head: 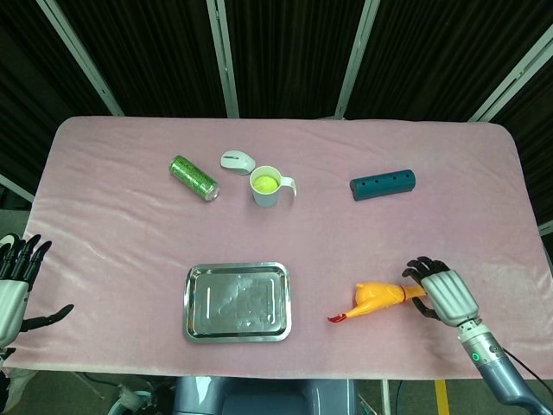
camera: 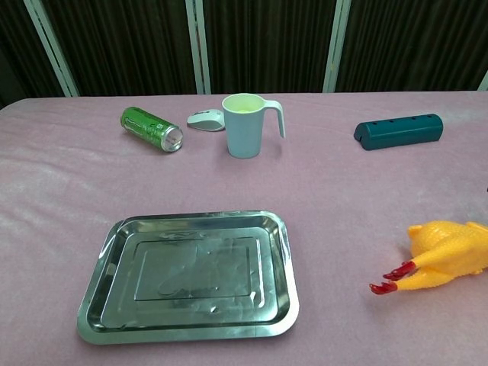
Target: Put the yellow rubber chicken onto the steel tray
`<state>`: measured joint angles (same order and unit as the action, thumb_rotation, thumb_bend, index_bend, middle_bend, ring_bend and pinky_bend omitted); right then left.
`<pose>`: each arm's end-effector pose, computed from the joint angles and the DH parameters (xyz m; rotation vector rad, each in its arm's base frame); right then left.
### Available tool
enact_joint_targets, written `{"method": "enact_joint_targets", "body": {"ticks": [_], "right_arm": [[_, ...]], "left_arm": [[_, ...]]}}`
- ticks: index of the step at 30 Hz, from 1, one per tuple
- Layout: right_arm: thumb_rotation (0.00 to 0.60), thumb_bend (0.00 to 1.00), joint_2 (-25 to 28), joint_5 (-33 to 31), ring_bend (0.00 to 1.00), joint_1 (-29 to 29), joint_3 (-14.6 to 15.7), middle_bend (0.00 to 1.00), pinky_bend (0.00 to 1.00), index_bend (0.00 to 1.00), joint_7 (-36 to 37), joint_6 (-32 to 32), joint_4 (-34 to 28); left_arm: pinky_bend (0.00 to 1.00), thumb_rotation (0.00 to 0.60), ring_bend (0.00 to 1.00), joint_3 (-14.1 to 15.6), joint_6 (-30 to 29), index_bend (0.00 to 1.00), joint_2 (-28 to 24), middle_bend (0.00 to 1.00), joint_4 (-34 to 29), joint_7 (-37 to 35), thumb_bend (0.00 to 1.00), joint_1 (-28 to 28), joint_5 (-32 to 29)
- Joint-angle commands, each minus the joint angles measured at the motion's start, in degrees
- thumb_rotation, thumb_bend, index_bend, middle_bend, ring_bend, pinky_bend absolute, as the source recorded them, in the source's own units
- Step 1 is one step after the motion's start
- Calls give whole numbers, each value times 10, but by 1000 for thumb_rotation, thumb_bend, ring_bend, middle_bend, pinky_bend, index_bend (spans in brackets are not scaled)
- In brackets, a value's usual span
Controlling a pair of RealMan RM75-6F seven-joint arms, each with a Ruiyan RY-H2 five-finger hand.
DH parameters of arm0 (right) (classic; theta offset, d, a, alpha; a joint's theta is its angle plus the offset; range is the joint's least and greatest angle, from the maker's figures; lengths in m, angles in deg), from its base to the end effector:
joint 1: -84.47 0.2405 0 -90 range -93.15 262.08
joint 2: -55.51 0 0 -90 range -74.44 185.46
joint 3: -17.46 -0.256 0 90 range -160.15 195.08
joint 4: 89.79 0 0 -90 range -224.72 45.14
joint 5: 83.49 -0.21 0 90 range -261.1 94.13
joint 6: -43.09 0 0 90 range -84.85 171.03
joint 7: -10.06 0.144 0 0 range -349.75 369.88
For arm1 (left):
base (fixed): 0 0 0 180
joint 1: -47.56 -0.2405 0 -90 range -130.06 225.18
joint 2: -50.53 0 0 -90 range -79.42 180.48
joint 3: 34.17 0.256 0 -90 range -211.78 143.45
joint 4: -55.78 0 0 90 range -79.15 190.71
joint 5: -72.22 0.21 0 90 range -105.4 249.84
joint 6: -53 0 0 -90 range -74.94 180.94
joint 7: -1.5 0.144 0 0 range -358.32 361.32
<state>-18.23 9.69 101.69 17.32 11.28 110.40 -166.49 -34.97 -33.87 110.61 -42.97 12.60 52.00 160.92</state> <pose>-0.3142 -0.2369 0.0779 1.8219 -0.8707 0.7722 -0.2903 0.1697 0.1680 -1.4732 -0.7709 -0.8091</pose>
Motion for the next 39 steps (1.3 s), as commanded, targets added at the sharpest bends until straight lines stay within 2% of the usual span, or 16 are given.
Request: {"method": "enact_joint_targets", "body": {"ticks": [1, 6, 24, 29, 33, 35, 39], "right_arm": [[600, 382, -10, -5, 192, 4, 4, 265, 266, 343, 6, -6, 18], [600, 303, -23, -10, 207, 2, 10, 285, 265, 349, 11, -5, 42], [600, 303, -57, -19, 223, 14, 24, 308, 267, 378, 37, -31, 94], [600, 303, -70, -15, 247, 22, 29, 331, 302, 385, 45, -40, 107], [600, 360, -75, -11, 308, 28, 31, 385, 369, 445, 50, -42, 112], [600, 431, -77, -8, 358, 30, 31, 432, 440, 503, 55, -38, 113], [600, 528, -78, 0, 418, 33, 33, 489, 519, 562, 65, -29, 115]], "left_arm": [[0, 600, 0, 0, 2, 0, -1, 0, -2, 2, 0, 1, -1], [0, 600, 0, 0, 6, 0, -2, 0, -6, 6, 0, 3, -1], [0, 600, 0, 3, 16, 0, -3, 0, -13, 18, 0, 4, -3], [0, 600, 0, 4, 19, 0, -3, 0, -11, 16, 0, 3, -8], [0, 600, 0, 4, 23, 0, -3, 0, -8, 14, 0, 4, -11], [0, 600, 0, 4, 24, 0, -3, 0, -7, 12, 0, 4, -13], [0, 600, 0, 3, 26, 0, -2, 0, -4, 10, 0, 5, -15]]}}
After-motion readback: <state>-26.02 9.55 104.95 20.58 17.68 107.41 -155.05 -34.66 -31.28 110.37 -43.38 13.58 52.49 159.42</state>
